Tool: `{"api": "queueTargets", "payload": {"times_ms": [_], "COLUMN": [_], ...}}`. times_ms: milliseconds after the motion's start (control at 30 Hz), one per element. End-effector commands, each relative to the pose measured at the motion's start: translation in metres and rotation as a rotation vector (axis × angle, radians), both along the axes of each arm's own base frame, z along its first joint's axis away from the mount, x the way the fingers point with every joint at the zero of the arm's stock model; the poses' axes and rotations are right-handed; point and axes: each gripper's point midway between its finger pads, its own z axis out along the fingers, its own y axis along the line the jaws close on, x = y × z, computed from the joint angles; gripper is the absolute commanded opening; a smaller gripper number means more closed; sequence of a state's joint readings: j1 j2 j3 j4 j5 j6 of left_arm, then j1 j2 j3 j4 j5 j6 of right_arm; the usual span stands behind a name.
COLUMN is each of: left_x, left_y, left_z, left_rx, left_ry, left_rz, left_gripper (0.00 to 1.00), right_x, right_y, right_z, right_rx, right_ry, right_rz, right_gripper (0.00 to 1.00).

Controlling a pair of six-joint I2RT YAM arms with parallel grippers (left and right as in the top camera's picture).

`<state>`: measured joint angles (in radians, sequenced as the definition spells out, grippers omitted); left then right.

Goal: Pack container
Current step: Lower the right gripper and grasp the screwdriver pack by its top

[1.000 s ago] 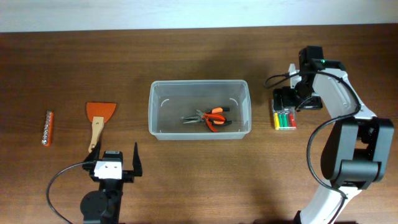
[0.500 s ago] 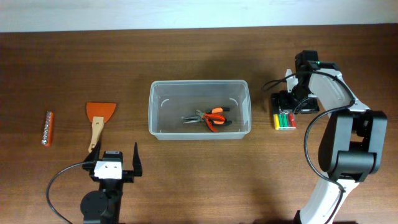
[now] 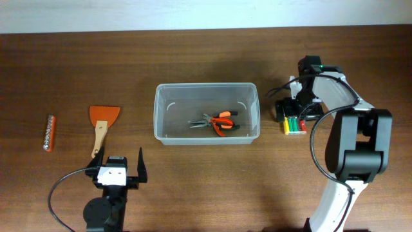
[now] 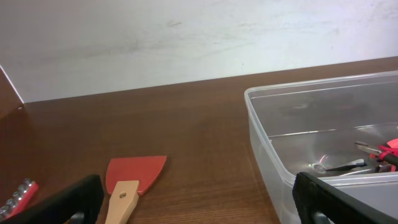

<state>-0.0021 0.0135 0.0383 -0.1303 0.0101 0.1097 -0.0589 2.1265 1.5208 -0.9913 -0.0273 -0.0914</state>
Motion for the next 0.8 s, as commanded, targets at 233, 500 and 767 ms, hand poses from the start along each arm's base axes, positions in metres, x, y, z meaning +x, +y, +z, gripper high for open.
{"api": "queueTargets", "payload": {"times_ms": [233,500,767], "left_x": [-0.0001,-0.0001,-0.0001], "left_y": [0.0024,0.0025,0.0025], "left_z": [-0.0010,-0.0010,-0.0010], "left_rx": [0.013,0.013,0.013], "left_ry": [-0.003,-0.003,-0.003], "left_rz": [0.011,0.011,0.011], "left_gripper": [0.99,0.99,0.99], "right_x": [0.0039,0.0037,0.0035], "right_y": [-0.0009,-0.0006,-0.0006], "right_z": [-0.0005,-0.0008,-0.0008], "right_rx": [-0.017,-0.017,-0.017], "right_ry": [-0.002,-0.001,0.000], "right_rz": [0.016,0.016,0.016], "right_gripper": [0.99,0.97,0.71]}}
